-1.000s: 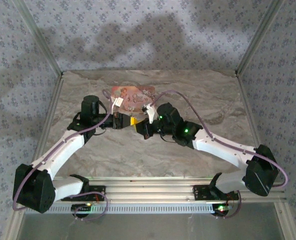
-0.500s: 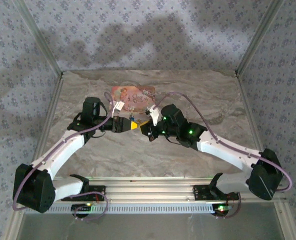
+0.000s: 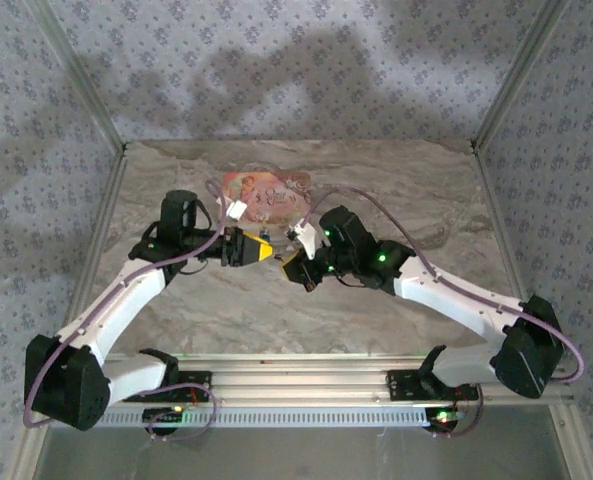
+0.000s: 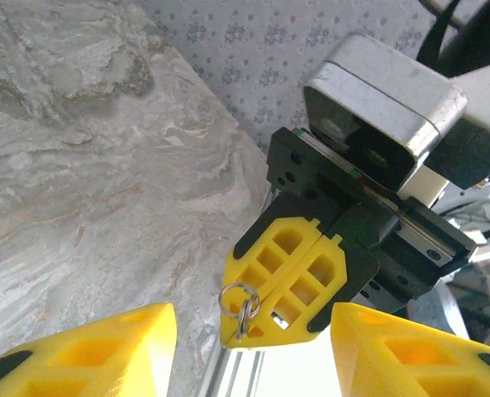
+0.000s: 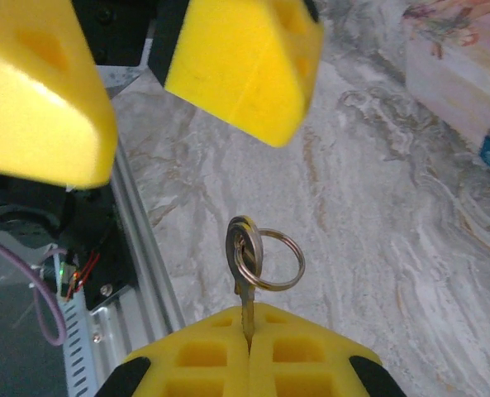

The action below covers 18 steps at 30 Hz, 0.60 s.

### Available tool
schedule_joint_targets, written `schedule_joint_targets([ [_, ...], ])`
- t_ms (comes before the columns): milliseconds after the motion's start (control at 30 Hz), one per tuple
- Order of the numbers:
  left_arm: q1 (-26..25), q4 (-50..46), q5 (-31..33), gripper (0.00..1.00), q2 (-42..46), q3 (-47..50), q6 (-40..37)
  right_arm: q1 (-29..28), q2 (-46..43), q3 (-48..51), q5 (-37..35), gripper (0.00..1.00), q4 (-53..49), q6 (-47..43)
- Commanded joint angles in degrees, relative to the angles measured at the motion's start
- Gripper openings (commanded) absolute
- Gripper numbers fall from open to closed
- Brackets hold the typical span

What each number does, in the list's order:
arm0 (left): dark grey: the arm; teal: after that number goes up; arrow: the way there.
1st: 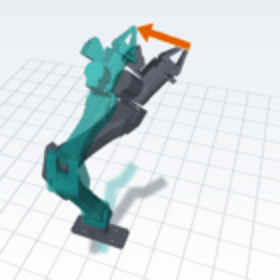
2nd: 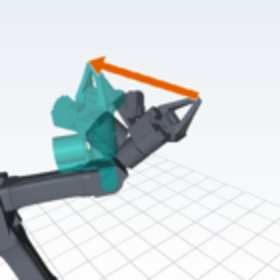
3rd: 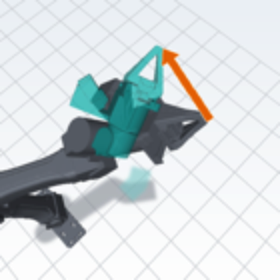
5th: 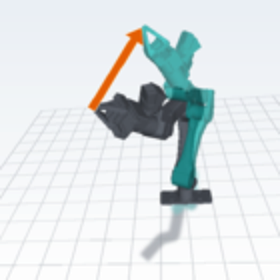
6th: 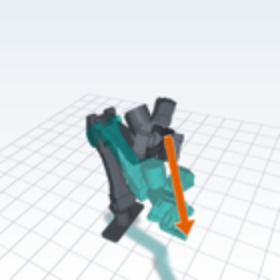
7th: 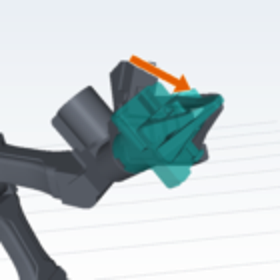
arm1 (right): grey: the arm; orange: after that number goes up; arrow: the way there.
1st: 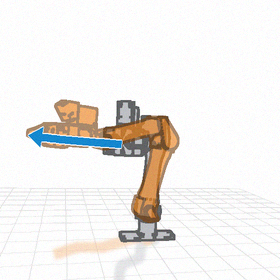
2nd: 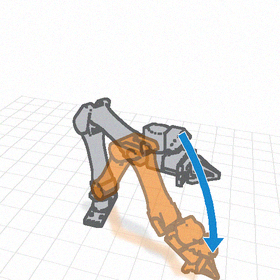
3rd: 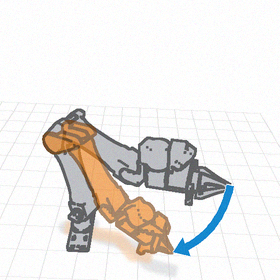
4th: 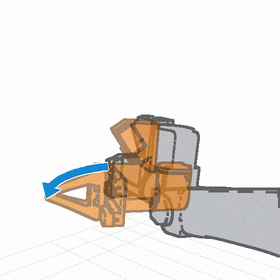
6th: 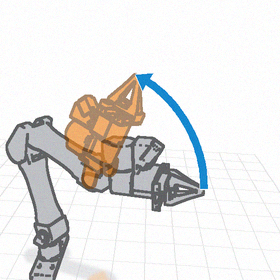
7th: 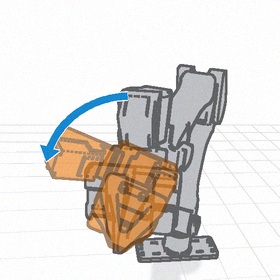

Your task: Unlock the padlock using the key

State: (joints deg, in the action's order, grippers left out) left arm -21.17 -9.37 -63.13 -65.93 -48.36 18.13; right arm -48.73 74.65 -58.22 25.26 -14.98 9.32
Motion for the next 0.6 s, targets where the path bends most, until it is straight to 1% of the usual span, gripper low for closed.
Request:
schedule_joint_targets([
  [0, -1.3, -3.9, 1.1, 0.52, -0.1, -2.1, -6.0, 0.1, 1.2, -2.7, 3.8, 0.00, -3.3, -2.3],
  [100, -1.8, -4.3, 1.0, 0.52, -1.6, -2.0, -5.5, 0.0, 1.7, -3.4, 3.9, 0.00, -3.9, -2.6],
  [233, -2.0, -4.9, 0.1, 0.47, -2.5, -2.0, -5.5, 0.0, 1.9, -3.4, 3.6, 0.00, -4.0, -2.6],
  [400, -2.1, -5.6, -1.5, 0.36, -3.3, -2.1, -5.3, 0.0, 2.3, -3.7, 4.0, 0.00, -4.2, -2.6],
  [567, -2.6, -5.8, -2.1, 0.36, -4.7, -2.2, -4.8, 0.0, 2.8, -3.7, 4.5, 0.00, -4.1, -2.3],
])
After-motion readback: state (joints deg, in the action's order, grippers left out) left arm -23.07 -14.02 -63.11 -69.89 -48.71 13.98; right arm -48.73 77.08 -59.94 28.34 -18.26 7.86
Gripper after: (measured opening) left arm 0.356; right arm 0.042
